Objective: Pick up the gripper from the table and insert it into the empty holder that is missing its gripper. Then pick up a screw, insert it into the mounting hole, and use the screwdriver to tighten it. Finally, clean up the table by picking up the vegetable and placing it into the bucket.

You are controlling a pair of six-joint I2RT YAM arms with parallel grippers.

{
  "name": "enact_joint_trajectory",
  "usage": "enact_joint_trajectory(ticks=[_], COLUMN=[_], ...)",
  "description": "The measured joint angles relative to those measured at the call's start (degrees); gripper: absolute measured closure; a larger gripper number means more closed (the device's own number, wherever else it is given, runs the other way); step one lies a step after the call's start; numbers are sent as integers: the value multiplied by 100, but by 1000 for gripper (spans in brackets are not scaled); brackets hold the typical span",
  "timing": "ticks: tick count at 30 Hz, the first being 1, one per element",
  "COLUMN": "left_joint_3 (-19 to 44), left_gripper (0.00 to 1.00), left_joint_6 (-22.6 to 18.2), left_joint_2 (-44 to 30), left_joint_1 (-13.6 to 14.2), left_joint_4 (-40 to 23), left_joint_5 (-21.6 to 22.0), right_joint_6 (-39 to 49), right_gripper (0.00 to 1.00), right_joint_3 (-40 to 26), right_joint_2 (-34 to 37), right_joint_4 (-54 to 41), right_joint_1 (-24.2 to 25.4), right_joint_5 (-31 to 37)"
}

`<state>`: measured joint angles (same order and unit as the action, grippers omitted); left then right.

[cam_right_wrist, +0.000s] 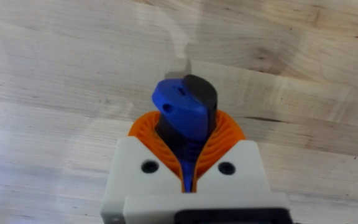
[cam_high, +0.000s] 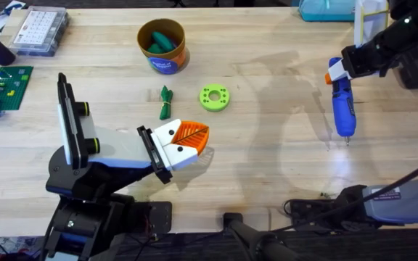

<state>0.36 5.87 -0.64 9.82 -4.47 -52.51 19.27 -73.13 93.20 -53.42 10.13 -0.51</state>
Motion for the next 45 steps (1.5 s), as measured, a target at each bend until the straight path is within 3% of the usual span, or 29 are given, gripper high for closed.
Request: enact_joint_trajectory(ticks=[15, 23, 36, 45], left_joint_3=[0, 0, 0, 0], left_gripper=[989, 989, 989, 989], left_joint_6=[2, 3, 4, 4], left_joint_2=[0, 0, 1, 1], left_joint_1=[0, 0, 0, 0], left_joint_4=[-7, -7, -7, -7], left_joint_5=[-2, -2, -4, -2], right_joint_6=[2, 2, -97, -175], right_gripper=[952, 952, 952, 951], right_joint_3=[-41, -916, -1095, -1107], right_joint_2=[47, -93, -2148, -3263], right_joint_4=[-160, -812, -1260, -690], right_joint_1=[0, 0, 0, 0], right_joint_5=[2, -120, -786, -2185])
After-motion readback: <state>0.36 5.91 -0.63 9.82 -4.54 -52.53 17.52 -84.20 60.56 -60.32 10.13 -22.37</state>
